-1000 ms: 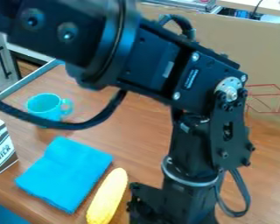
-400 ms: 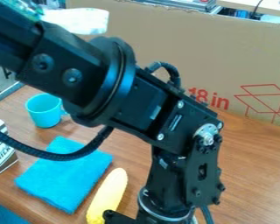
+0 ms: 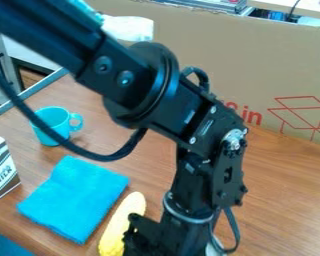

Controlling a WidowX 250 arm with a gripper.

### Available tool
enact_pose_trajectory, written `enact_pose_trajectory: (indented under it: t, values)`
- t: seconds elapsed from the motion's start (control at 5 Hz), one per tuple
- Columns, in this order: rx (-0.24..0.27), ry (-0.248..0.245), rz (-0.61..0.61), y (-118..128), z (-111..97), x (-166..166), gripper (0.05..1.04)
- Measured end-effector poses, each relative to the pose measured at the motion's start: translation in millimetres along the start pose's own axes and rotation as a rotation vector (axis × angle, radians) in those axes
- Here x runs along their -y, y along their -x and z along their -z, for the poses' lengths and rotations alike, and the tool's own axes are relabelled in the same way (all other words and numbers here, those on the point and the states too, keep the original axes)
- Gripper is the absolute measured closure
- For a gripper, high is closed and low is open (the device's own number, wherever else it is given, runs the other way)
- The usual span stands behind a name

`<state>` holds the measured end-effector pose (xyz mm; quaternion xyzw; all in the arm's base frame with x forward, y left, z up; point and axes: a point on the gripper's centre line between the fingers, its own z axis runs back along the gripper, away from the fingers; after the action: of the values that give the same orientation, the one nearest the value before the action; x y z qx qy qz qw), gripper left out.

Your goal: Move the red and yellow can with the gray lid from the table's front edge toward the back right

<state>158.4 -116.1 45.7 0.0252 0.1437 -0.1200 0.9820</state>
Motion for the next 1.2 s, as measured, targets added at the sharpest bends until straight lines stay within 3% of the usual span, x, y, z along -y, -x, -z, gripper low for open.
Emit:
enact_pose_trajectory:
  t: [0.6, 0.8, 1.0, 1.2]
  values:
    - [0.339, 0.080, -0.024, -117.9, -24.8, -19.5, 0.085]
    - [0.365, 0.105, -0.044, -135.2, -25.1, -34.3, 0.084]
    - [0.319, 0.083, -0.076, -130.8, -18.1, -47.7, 0.084]
    - [0.286, 0.051, -0.110, -116.6, -29.5, -50.4, 0.084]
